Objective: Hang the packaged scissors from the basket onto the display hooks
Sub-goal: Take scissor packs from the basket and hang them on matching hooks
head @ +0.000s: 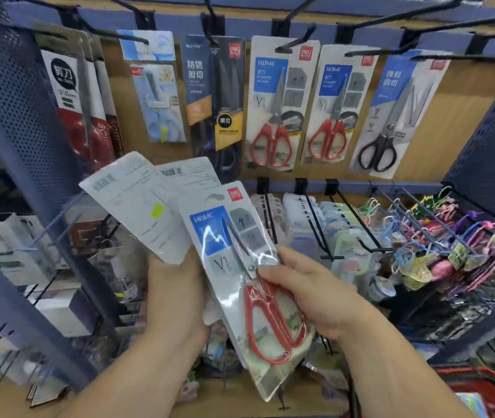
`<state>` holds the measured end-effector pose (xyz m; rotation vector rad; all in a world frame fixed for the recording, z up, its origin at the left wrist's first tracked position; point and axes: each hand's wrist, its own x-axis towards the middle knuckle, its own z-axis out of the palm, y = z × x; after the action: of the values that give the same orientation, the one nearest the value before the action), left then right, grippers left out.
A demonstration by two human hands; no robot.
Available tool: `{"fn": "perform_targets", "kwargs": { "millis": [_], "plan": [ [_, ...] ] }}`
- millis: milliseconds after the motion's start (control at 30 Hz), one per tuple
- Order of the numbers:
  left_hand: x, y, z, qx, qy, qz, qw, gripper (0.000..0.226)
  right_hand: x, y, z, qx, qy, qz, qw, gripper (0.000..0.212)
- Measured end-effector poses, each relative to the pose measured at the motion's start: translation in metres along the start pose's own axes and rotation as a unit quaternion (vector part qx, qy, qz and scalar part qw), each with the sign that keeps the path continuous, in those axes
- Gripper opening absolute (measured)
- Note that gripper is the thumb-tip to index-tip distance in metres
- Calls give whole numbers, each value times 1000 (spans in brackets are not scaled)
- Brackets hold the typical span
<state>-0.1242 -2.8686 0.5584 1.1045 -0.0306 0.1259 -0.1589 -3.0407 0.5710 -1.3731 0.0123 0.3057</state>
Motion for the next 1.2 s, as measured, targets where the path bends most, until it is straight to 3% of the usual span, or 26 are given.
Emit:
{"fn": "perform_targets", "kwargs": {
  "millis": [200,433,600,800,967,1133,1200],
  "plan": [
    [-3,-12,-4,-42,12,-41,998,5,8,6,1,-29,25,15,999,22],
    [2,-12,-8,-6,30,-45,999,39,13,14,9,67,118,-28,990,17],
    [-5,-12,-10,-25,38,-89,995,41,19,14,13,91,177,-70,977,7],
    [-11,-11,-19,-39,42,-101,993,41,30,9,24,70,306,-143,939,17],
    [-16,-2,-20,11,-37,-86,996,66,36,7,38,43,314,-161,935,19],
    [-17,-4,-28,-3,-37,-126,991,51,35,-1,33,104,297,-123,941,27],
    [-16,-3,-29,-4,-28,-129,991,46,34,-2,28,71,289,-131,946,26]
  ]
}}
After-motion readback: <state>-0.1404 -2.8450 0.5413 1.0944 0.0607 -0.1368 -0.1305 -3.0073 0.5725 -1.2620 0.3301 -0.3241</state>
